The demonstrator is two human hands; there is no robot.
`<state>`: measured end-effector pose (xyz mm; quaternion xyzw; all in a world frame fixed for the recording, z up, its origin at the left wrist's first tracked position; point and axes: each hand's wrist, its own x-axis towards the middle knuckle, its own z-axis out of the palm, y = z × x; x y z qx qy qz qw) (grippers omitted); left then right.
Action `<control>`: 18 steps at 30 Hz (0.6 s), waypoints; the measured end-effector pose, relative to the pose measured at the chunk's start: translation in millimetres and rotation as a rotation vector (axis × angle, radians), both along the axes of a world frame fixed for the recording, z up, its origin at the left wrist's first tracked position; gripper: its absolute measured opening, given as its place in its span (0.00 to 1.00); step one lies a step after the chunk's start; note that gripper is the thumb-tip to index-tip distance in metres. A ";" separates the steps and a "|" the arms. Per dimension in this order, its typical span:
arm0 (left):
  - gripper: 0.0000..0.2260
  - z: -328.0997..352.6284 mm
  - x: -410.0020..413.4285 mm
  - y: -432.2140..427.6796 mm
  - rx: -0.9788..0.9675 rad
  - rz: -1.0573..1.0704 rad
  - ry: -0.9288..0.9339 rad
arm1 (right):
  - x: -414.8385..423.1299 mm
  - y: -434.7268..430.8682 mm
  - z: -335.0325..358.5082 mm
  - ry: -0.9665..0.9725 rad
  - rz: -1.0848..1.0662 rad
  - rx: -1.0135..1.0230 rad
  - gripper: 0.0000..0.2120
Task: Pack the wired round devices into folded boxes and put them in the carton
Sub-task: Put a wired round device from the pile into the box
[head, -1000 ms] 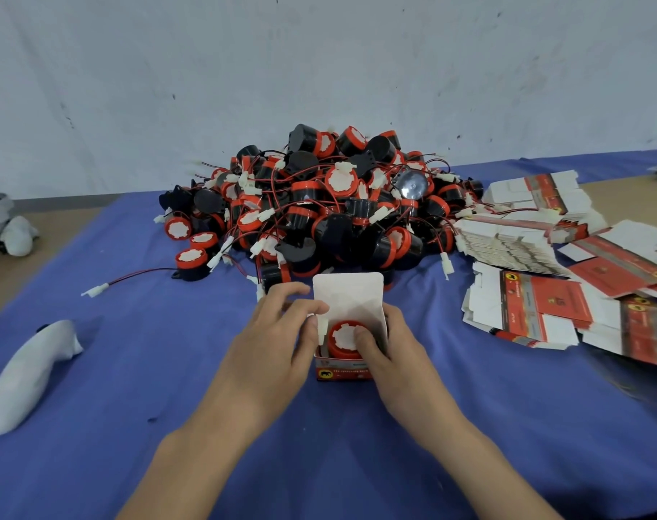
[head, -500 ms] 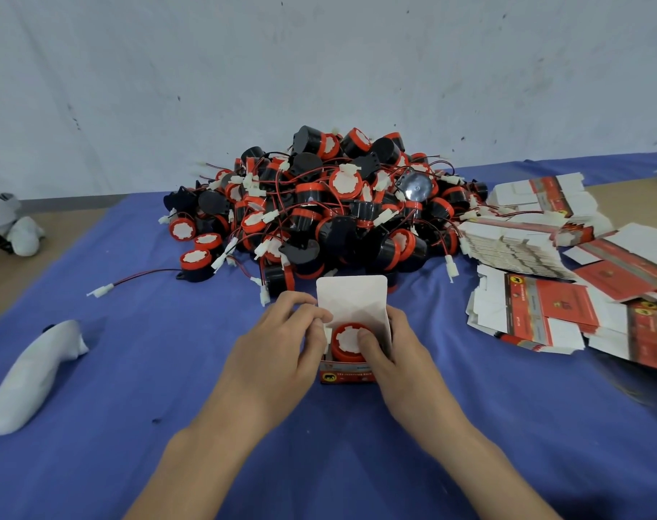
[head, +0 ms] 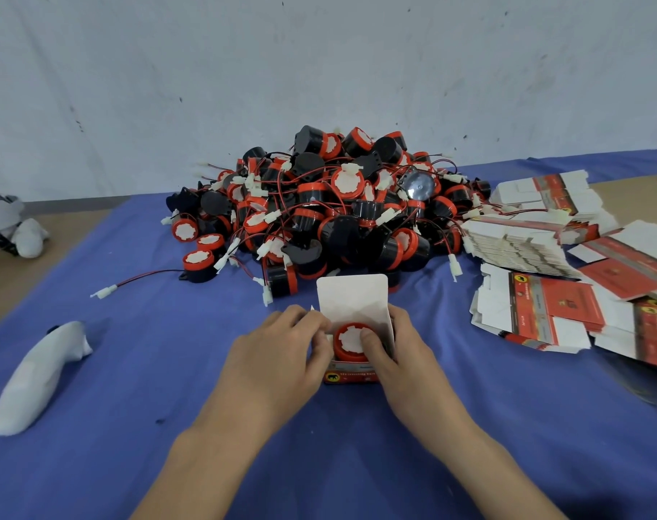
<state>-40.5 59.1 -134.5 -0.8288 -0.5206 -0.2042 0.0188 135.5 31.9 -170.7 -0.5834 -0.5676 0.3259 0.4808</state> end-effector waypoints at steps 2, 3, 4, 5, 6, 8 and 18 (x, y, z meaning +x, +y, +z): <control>0.16 0.2 0.8 -0.6 -0.005 0.018 0.024 | 0.0 0.3 -0.4 -0.005 0.002 -0.003 0.12; 0.15 0.8 1.3 -0.7 -0.006 0.022 0.025 | 0.1 0.3 -0.4 -0.004 0.004 -0.003 0.12; 0.15 1.6 1.8 -0.6 -0.013 0.025 0.019 | 0.1 0.2 -0.5 -0.003 0.006 -0.003 0.12; 0.15 2.7 2.0 -0.5 -0.023 0.029 0.012 | 0.1 0.1 -0.3 -0.003 0.008 -0.002 0.12; 0.14 3.8 1.9 -0.3 -0.035 0.033 0.007 | 0.2 0.1 -0.2 -0.003 0.008 -0.001 0.12; 0.14 5.7 1.4 -0.1 -0.053 0.040 0.009 | 0.1 0.1 0.2 -0.005 0.007 -0.001 0.12; 0.15 15.6 7.3 5.5 -0.078 0.069 0.152 | -0.7 -1.4 1.6 -0.074 0.023 0.045 0.11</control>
